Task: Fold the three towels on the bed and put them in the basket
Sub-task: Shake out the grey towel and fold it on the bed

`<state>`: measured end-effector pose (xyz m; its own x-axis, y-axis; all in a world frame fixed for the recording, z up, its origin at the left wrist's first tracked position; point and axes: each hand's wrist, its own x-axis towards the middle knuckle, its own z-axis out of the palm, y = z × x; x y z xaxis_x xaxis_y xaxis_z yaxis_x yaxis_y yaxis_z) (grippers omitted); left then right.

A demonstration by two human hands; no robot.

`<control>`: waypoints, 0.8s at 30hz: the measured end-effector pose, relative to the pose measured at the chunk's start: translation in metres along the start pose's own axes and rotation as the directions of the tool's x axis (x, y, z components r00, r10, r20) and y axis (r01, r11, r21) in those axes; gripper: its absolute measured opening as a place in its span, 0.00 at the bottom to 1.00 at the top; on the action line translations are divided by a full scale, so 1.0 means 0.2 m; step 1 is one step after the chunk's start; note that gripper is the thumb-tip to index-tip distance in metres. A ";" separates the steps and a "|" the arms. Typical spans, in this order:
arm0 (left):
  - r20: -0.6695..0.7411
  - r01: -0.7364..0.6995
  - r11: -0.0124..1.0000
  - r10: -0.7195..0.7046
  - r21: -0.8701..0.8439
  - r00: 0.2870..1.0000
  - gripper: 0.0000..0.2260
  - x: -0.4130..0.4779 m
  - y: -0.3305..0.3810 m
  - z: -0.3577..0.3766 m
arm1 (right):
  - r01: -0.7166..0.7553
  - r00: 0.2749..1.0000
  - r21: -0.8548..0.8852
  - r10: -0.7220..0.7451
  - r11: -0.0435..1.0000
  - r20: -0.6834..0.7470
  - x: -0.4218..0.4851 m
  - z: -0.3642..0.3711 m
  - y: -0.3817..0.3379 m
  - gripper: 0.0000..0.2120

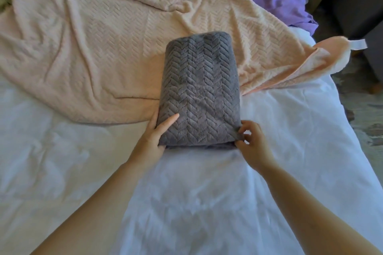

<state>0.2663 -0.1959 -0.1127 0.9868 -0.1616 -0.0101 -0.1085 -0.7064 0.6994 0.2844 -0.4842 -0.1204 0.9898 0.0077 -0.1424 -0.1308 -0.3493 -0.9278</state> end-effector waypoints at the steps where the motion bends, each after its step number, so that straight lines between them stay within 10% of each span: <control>1: 0.050 0.017 1.000 -0.017 0.011 0.999 0.45 -0.03 -0.02 0.01 | -0.042 0.998 -0.035 0.044 0.998 0.039 -0.01 0.02 0.04 0.21; 7: 0.211 0.025 0.994 -0.047 0.104 0.976 0.40 -0.05 -0.01 -0.01 | -0.027 0.994 -0.231 0.052 0.972 0.099 0.04 -0.05 0.04 0.18; 12: -0.082 -0.086 0.970 0.108 0.227 0.991 0.24 0.07 0.10 -0.08 | -0.074 0.995 -0.025 0.072 0.997 -0.067 0.11 -0.04 -0.17 0.19; 16: -0.057 -0.054 0.892 0.089 0.448 0.994 0.26 0.29 0.21 0.04 | 0.224 0.966 -0.528 -0.260 0.819 0.007 0.27 0.11 -0.24 0.30; 20: 0.062 -0.069 0.795 0.040 0.603 0.997 0.32 0.30 0.15 0.18 | 0.242 0.968 -0.837 -0.071 0.490 0.239 0.33 0.12 -0.11 0.29; 24: 0.052 -0.097 0.801 0.082 0.591 0.995 0.38 0.30 0.12 0.19 | 0.184 0.983 -0.778 -0.131 0.600 0.132 0.35 0.09 -0.11 0.29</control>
<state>0.3180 -0.2484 -0.1238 0.9669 -0.2548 0.0098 -0.2537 -0.9573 0.1388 0.3555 -0.4592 -0.1162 0.9822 0.1767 -0.0640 0.1481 -0.9376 -0.3147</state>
